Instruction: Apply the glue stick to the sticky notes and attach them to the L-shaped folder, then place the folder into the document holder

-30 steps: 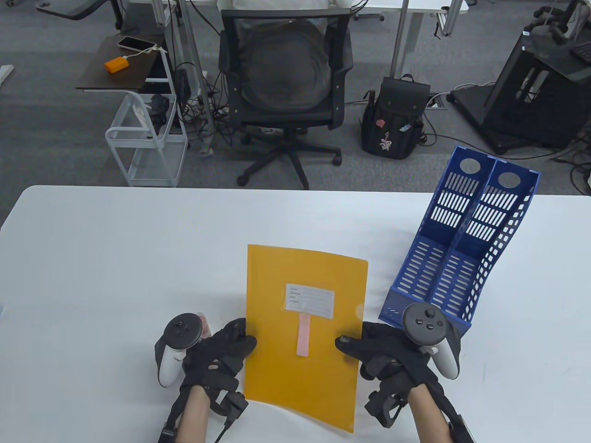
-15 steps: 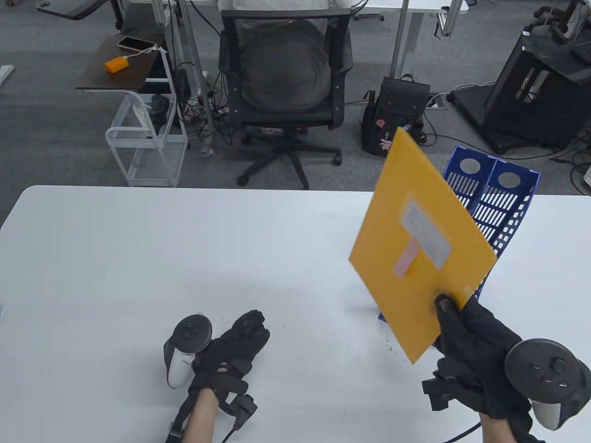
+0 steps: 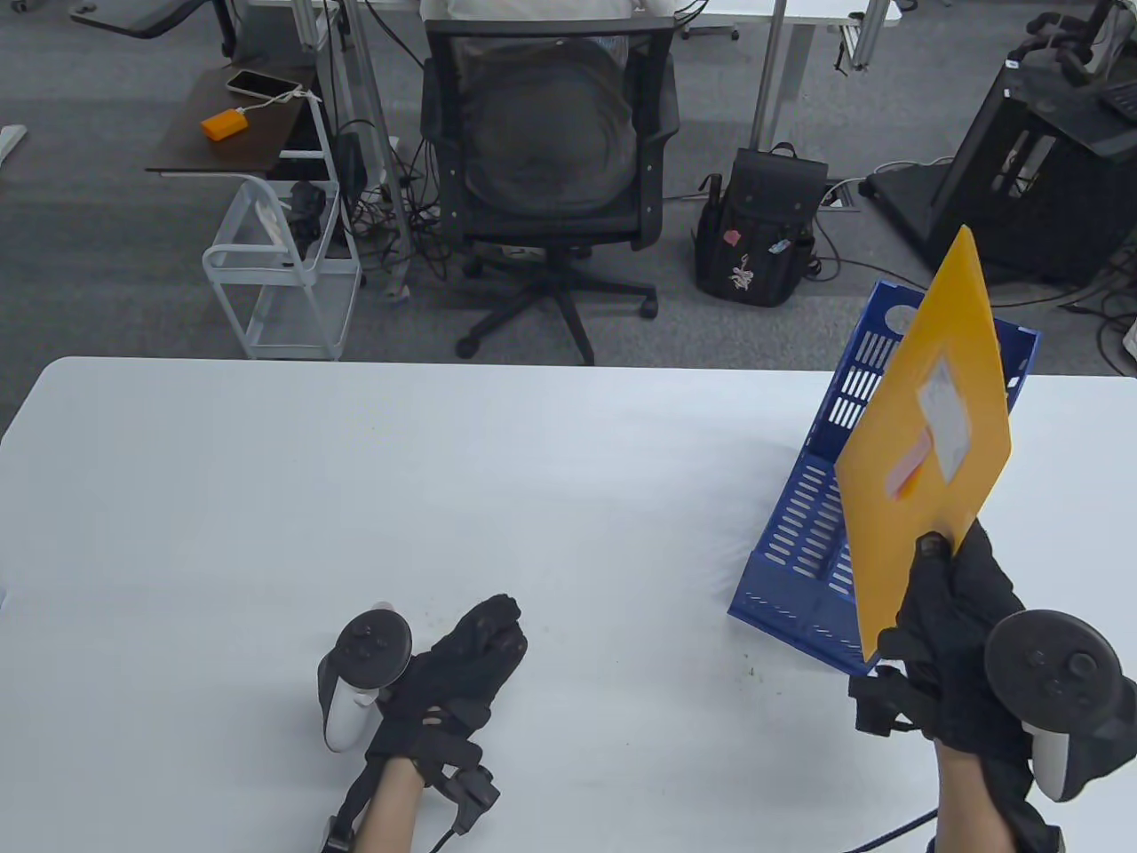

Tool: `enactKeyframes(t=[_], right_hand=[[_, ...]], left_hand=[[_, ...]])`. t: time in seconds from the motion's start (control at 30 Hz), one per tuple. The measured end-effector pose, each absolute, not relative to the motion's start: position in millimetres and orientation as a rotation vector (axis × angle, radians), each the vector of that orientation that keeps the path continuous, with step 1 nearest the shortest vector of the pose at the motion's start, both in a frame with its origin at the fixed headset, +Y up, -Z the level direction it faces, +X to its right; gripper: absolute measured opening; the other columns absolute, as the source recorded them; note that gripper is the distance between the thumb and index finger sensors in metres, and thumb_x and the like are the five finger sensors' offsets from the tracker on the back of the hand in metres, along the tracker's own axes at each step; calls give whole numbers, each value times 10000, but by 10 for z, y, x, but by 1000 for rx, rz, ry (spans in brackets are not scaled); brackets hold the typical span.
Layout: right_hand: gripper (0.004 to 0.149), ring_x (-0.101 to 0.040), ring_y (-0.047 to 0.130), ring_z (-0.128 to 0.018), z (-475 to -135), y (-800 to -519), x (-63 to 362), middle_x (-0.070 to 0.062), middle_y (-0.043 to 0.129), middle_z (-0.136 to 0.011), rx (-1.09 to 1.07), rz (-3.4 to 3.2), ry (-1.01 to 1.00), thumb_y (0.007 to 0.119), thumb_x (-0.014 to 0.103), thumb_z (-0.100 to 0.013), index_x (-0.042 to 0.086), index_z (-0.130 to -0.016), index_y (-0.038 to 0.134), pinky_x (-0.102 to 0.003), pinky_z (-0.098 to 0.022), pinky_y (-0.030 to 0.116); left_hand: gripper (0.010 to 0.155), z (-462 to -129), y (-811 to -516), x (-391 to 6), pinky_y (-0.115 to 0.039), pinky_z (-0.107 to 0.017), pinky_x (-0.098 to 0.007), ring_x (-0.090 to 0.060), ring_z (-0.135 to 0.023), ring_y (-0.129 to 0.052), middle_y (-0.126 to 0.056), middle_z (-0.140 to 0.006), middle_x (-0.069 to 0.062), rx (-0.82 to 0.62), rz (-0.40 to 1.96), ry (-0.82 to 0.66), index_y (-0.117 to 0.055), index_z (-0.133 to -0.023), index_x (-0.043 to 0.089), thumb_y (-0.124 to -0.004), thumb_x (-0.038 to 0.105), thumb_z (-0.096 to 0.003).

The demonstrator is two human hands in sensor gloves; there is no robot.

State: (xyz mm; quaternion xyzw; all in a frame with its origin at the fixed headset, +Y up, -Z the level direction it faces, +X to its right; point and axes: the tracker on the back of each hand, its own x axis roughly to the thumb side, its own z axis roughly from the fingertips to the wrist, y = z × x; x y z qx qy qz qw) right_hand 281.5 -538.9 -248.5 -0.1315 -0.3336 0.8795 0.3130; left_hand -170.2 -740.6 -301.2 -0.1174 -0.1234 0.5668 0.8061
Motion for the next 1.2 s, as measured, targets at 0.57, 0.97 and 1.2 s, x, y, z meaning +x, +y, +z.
enactKeyframes(t=[0.57,0.97,1.2], right_hand=[[547,-324,1061,-322,-2959,-5759,2909,-366,857,-766,-373,2114,-843,729,250,-553,-147,-922,656,-396,-204,934],[545,-355,1064,-376,-3172,-6062,2815,-386,822,-794,-359,2126,-747,729,226,-550,-148,-934,633,-419,-244,947],[546,-366,1054,-378,-3257,-6247,2810,-391,815,-793,-398,2141,-686,726,216,-550,-158,-933,624,-426,-247,936]], left_hand=[[682,-3013,-7394,-1668,-580,-700,-633,-345,-935,-759,-634,-1094,-146,-252,1227,-310,-529,-1088,188,-687,547,-530],[678,-3028,-7428,-1687,-584,-700,-630,-341,-935,-761,-635,-1095,-144,-271,1288,-321,-529,-1089,189,-677,552,-536],[677,-3030,-7436,-1686,-582,-699,-633,-345,-931,-763,-638,-1093,-147,-275,1277,-312,-533,-1088,188,-681,547,-533]])
